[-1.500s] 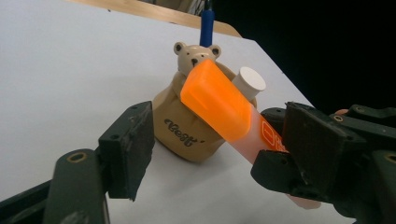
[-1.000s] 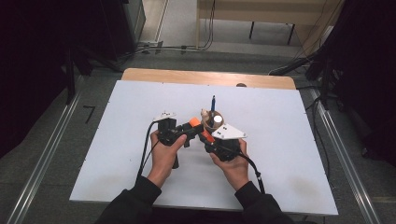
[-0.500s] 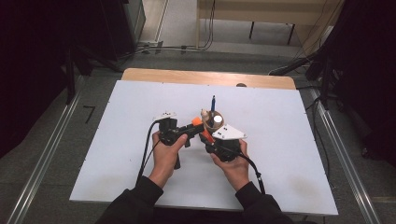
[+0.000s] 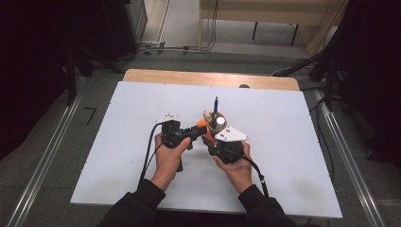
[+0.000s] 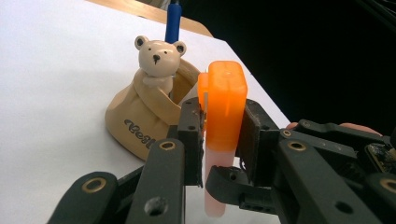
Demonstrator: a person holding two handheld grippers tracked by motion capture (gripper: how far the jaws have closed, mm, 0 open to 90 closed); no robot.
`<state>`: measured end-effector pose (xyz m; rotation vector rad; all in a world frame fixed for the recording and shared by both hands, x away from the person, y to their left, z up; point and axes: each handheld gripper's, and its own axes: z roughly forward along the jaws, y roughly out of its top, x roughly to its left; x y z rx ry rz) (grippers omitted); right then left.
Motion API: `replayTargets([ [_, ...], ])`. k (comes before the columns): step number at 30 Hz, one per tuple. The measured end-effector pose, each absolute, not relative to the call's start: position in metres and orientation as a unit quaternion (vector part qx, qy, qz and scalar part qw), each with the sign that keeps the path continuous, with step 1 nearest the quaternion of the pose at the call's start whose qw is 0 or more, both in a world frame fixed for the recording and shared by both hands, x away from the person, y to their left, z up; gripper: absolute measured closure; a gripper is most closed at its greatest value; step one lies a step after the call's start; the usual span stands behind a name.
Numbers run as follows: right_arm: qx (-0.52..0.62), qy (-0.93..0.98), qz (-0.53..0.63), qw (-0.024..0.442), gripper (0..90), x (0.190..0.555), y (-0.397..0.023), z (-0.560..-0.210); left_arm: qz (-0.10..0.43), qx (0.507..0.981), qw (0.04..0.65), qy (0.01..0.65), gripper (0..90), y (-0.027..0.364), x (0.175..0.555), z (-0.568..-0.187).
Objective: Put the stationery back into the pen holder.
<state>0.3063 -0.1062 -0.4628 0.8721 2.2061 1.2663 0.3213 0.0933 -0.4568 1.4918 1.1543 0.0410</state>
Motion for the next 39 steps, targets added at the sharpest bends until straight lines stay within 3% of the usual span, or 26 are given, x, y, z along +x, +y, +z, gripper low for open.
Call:
replayTargets([
  [7,0.318,0.798,0.46,0.223,61.8,0.307,-0.107,-0.463,0.026,0.644,0.587,0.491,73.0,0.093,0.32,-0.456],
  [39,0.355,0.791,0.458,0.197,22.4,0.3,-0.13,-0.462,0.048,0.639,0.603,0.475,73.0,0.095,0.315,-0.446],
])
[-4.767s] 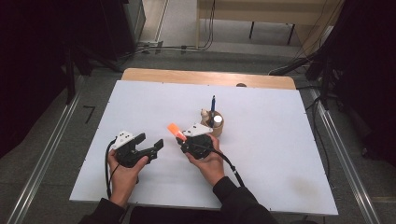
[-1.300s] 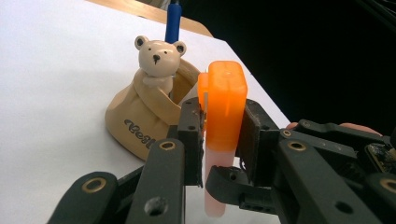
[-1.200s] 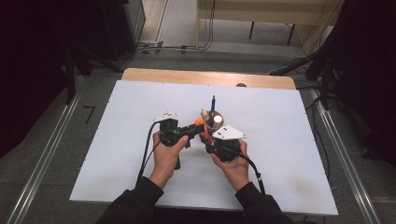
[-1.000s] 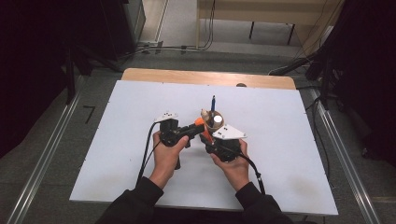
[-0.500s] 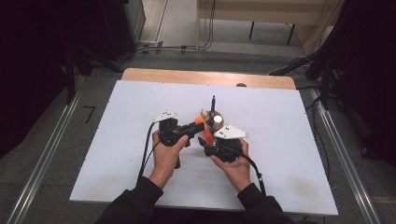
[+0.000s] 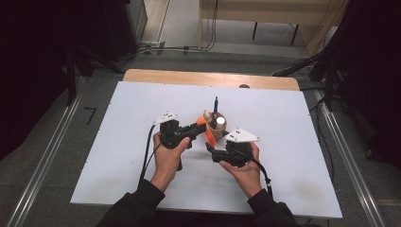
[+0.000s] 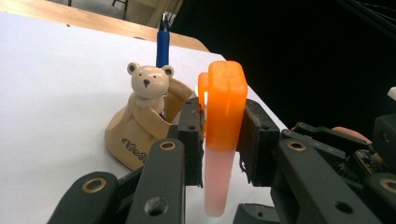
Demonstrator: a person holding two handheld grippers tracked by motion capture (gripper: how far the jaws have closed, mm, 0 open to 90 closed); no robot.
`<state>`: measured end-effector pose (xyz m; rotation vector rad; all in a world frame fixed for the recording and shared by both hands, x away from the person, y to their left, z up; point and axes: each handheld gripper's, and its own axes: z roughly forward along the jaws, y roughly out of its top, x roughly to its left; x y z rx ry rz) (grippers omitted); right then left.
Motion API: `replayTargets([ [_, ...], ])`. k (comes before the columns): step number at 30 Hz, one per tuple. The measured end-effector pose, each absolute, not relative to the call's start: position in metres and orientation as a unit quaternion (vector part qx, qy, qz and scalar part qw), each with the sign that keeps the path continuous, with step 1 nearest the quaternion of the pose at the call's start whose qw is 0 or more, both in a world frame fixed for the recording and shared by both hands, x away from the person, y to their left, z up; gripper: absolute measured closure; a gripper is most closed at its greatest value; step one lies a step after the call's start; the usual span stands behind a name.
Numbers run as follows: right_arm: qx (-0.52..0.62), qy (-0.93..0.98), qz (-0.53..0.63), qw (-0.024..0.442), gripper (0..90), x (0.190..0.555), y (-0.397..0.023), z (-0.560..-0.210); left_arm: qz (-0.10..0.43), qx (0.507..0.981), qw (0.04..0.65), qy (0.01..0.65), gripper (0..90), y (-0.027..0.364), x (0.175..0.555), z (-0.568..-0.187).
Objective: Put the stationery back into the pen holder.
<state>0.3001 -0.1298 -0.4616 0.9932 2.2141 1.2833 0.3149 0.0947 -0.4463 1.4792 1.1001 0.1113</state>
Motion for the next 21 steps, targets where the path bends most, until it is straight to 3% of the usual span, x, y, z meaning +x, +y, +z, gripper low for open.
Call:
replayTargets([
  [21,0.376,0.789,0.446,0.191,18.6,0.298,-0.158,-0.468,0.051,0.634,0.606,0.477,73.0,0.097,0.315,-0.444],
])
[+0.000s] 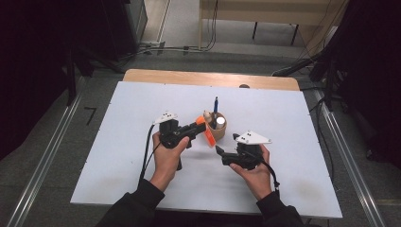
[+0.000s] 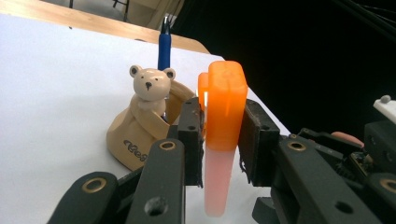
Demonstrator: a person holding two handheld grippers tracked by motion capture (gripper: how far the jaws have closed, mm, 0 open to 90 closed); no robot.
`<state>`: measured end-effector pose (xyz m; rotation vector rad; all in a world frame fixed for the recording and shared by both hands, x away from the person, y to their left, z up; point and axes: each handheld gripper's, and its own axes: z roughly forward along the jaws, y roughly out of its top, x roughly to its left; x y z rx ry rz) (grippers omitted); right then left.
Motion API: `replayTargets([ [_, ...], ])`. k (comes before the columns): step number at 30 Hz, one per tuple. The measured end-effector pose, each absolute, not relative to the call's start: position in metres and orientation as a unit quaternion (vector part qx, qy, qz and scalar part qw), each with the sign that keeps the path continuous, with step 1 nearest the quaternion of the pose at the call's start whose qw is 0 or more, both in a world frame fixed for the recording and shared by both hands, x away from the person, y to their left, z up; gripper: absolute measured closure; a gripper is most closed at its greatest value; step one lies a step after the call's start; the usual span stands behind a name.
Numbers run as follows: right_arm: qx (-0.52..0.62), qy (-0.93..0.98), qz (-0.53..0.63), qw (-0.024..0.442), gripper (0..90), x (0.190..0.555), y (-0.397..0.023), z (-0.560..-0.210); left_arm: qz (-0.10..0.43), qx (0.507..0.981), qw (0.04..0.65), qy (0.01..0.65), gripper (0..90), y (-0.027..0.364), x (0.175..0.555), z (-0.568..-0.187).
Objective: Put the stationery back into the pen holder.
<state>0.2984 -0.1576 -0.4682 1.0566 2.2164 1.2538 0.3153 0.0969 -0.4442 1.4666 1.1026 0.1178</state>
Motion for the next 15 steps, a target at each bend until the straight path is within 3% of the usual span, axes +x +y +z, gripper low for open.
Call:
replayTargets([
  [15,0.383,0.786,0.443,0.198,18.6,0.296,-0.173,-0.468,0.061,0.629,0.612,0.475,73.0,0.098,0.32,-0.435],
])
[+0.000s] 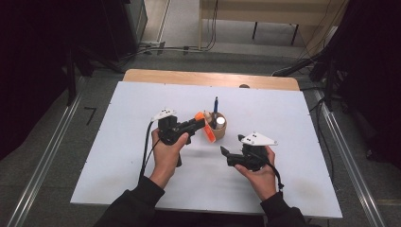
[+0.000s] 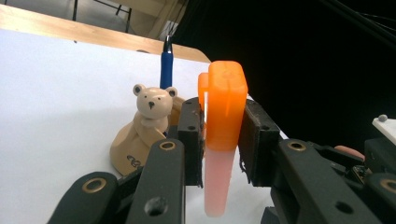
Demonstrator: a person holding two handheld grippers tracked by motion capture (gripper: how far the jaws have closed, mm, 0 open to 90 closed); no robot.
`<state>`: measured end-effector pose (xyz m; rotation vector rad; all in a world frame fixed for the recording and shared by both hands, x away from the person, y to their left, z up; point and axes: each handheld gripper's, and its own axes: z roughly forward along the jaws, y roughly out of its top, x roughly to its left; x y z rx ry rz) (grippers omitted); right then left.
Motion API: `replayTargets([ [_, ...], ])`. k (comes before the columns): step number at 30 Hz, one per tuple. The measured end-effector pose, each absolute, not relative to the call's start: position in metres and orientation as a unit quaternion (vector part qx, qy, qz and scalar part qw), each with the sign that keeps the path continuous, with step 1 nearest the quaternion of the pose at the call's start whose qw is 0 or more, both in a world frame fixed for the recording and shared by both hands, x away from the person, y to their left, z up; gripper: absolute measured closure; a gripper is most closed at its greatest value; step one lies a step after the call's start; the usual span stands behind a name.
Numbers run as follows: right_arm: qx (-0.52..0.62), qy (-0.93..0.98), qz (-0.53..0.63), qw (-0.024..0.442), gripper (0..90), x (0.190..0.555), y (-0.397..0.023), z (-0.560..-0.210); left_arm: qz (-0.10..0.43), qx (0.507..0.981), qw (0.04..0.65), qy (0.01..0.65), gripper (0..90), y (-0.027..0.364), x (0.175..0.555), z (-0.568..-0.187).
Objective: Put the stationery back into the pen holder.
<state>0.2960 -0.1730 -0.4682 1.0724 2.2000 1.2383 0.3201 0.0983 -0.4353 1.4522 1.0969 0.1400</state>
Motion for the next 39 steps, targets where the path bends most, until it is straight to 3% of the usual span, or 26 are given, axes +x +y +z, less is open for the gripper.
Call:
replayTargets([
  [39,0.414,0.775,0.429,0.211,18.6,0.292,-0.22,-0.47,0.074,0.616,0.618,0.483,73.0,0.095,0.338,-0.424],
])
